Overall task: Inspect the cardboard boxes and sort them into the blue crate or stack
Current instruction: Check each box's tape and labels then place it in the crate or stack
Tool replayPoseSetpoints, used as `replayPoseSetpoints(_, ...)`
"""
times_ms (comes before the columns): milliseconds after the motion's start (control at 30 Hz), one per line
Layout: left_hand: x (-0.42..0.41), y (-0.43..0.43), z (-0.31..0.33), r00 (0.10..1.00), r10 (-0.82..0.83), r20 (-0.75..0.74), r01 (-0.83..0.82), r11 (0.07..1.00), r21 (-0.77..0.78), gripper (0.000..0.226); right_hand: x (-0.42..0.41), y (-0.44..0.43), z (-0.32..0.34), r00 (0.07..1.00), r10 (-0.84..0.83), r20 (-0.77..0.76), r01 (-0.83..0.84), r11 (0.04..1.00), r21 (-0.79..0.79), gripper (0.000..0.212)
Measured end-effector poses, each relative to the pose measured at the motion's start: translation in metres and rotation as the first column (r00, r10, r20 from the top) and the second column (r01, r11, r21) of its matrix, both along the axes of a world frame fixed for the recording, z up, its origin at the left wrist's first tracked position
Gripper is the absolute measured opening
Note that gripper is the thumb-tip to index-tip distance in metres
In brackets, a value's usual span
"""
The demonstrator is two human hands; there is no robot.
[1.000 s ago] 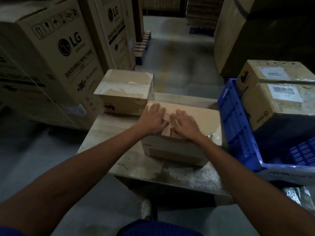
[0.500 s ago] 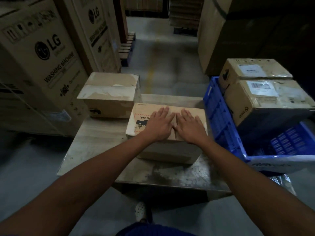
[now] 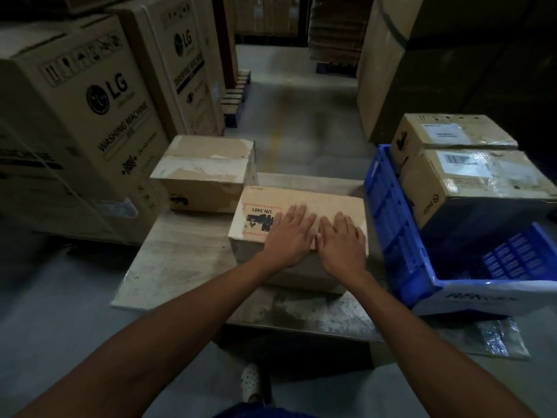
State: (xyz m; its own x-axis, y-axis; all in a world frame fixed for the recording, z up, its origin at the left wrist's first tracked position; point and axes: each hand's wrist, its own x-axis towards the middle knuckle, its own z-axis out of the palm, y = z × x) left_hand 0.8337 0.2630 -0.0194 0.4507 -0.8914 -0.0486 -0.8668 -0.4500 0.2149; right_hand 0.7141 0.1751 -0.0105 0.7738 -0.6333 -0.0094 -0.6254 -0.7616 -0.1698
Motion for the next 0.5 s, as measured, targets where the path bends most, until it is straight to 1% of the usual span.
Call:
replayPoseSetpoints(67, 0.008, 0.006, 0.001, 0.998, 0.058, 0.02, -0.058, 0.998, -0.009, 0.058, -0.006, -0.003, 0.001, 0.999, -0.033, 0.021, 0.033, 0.999, 0.001, 0.05)
replayPoseSetpoints(100, 0.015, 0.01, 0.002, 0.989, 0.145, 0.026, -0.143, 0.989, -0.045, 0.059, -0.008, -0.005, -0.001, 0.995, -0.086, 0.041, 0.085, 0.996, 0.03, 0.049)
replayPoseSetpoints(133, 0.023, 0.014, 0.006, 0.966, 0.259, 0.009, -0.257, 0.963, -0.078, 0.061, -0.01, -0.008, 0.001, 0.983, -0.161, 0.086, 0.153, 0.984, 0.092, 0.049)
replayPoseSetpoints(167, 0.033, 0.017, 0.01, 0.927, 0.374, -0.025, -0.375, 0.921, -0.104, 0.062, -0.009, -0.013, 0.004, 0.956, -0.253, 0.149, 0.222, 0.954, 0.2, 0.05)
replayPoseSetpoints(200, 0.044, 0.02, 0.016, 0.874, 0.476, -0.098, -0.485, 0.868, -0.11, 0.063, -0.008, -0.017, 0.011, 0.915, -0.347, 0.203, 0.266, 0.901, 0.341, 0.052)
replayPoseSetpoints(233, 0.057, 0.02, 0.019, 0.815, 0.546, -0.194, -0.571, 0.813, -0.111, 0.066, -0.007, -0.023, 0.016, 0.868, -0.431, 0.246, 0.271, 0.827, 0.492, 0.055)
replayPoseSetpoints(267, 0.068, 0.02, 0.023, 0.743, 0.588, -0.321, -0.641, 0.762, -0.089, 0.07, -0.006, -0.03, 0.021, 0.814, -0.505, 0.289, 0.238, 0.742, 0.627, 0.057)
replayPoseSetpoints(300, 0.08, 0.02, 0.024, 0.675, 0.584, -0.45, -0.681, 0.729, -0.076, 0.074, -0.005, -0.035, 0.025, 0.749, -0.579, 0.322, 0.188, 0.652, 0.735, 0.059)
replayPoseSetpoints(333, 0.085, 0.02, 0.029, 0.617, 0.557, -0.556, -0.706, 0.704, -0.078, 0.077, -0.005, -0.039, 0.028, 0.696, -0.631, 0.342, 0.14, 0.587, 0.797, 0.059)
replayPoseSetpoints(367, 0.088, 0.02, 0.03, 0.574, 0.511, -0.64, -0.728, 0.675, -0.115, 0.076, -0.005, -0.042, 0.029, 0.664, -0.654, 0.364, 0.109, 0.566, 0.817, 0.06)
replayPoseSetpoints(400, 0.085, 0.021, 0.033, 0.564, 0.461, -0.685, -0.74, 0.65, -0.172, 0.071, -0.005, -0.044, 0.029, 0.647, -0.658, 0.386, 0.103, 0.577, 0.81, 0.059)
replayPoseSetpoints(433, 0.079, 0.022, 0.038, 0.579, 0.416, -0.701, -0.743, 0.624, -0.243, 0.066, -0.005, -0.044, 0.029, 0.632, -0.659, 0.407, 0.108, 0.596, 0.796, 0.06)
replayPoseSetpoints(500, 0.071, 0.028, 0.043, 0.601, 0.356, -0.716, -0.754, 0.549, -0.36, 0.061, -0.007, -0.041, 0.033, 0.597, -0.686, 0.416, 0.178, 0.619, 0.765, 0.069)
